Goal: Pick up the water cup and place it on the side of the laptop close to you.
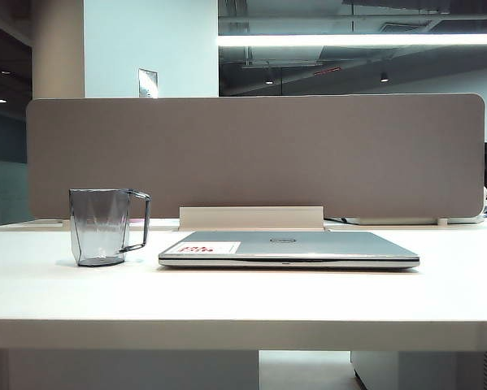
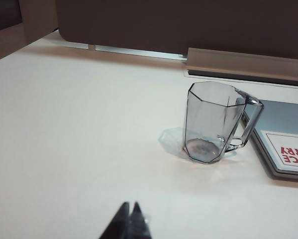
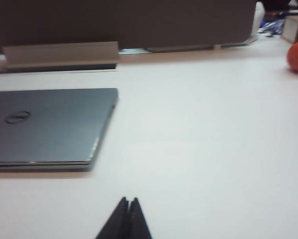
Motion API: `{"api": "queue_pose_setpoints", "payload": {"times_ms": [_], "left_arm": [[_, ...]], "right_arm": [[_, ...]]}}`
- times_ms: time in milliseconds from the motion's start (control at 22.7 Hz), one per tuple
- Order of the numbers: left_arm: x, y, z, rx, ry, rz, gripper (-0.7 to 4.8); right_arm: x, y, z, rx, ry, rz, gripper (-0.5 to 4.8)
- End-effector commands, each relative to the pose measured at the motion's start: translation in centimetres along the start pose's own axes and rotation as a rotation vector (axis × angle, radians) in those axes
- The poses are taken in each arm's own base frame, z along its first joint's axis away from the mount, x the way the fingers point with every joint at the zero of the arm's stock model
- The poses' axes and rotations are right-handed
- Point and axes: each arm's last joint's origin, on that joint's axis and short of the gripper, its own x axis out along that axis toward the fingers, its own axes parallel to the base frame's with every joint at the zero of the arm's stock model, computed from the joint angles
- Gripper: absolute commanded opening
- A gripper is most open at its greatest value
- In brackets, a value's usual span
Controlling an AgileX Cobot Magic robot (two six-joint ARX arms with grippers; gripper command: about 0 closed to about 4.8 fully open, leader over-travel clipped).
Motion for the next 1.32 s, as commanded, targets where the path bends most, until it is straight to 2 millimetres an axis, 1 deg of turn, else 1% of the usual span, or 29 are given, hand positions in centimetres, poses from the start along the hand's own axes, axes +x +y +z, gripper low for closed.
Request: {"api": "queue_pose_setpoints", "payload": {"times_ms": [44, 220, 308, 528, 748, 924, 1100, 1188, 1320], "left_arm": [[0.0, -0.3, 0.4, -0.001, -0.024, -0.095, -0.04], [-0.1, -0.4, 0.9, -0.004, -0.067, -0.125, -0.04], [-0.1, -0.5, 1.2, -0.049, -0.103, -0.134, -0.04], [-0.3, -0.8, 1.7, -0.064, -0.116, -0.160, -0.04], [-0.5, -1.0, 2.6, -0.063, -0.125, -0.180, -0.04], [-0.5, -1.0, 2.5, -0.063, -0.115, -0.179, -0.04], [-0.5, -1.0, 2.4, -0.063, -0.108, -0.176, -0.04], [-0.5, -1.0, 2.4, -0.058, -0.108, -0.175, -0.04], [-0.5, -1.0, 2.4, -0.045, -0.104, -0.173, -0.04]], "right_arm": [[0.0, 0.1, 0.0, 0.041, -0.013, 0.040, -0.01], [0.0, 0.2, 0.3, 0.042, -0.041, 0.072, -0.01], [0.0, 0.3, 0.5, 0.042, -0.055, 0.082, -0.01], [0.0, 0.3, 0.5, 0.042, -0.057, 0.091, -0.01], [-0.1, 0.5, 0.8, 0.151, -0.070, 0.154, -0.02], [-0.2, 1.1, 1.1, 0.164, -0.092, 0.224, -0.03], [-0.6, 2.0, 2.0, 0.163, -0.119, 0.320, -0.04], [-1.0, 2.6, 3.1, 0.168, -0.138, 0.360, -0.05], [-1.4, 3.3, 4.5, 0.176, -0.151, 0.369, -0.04]]}}
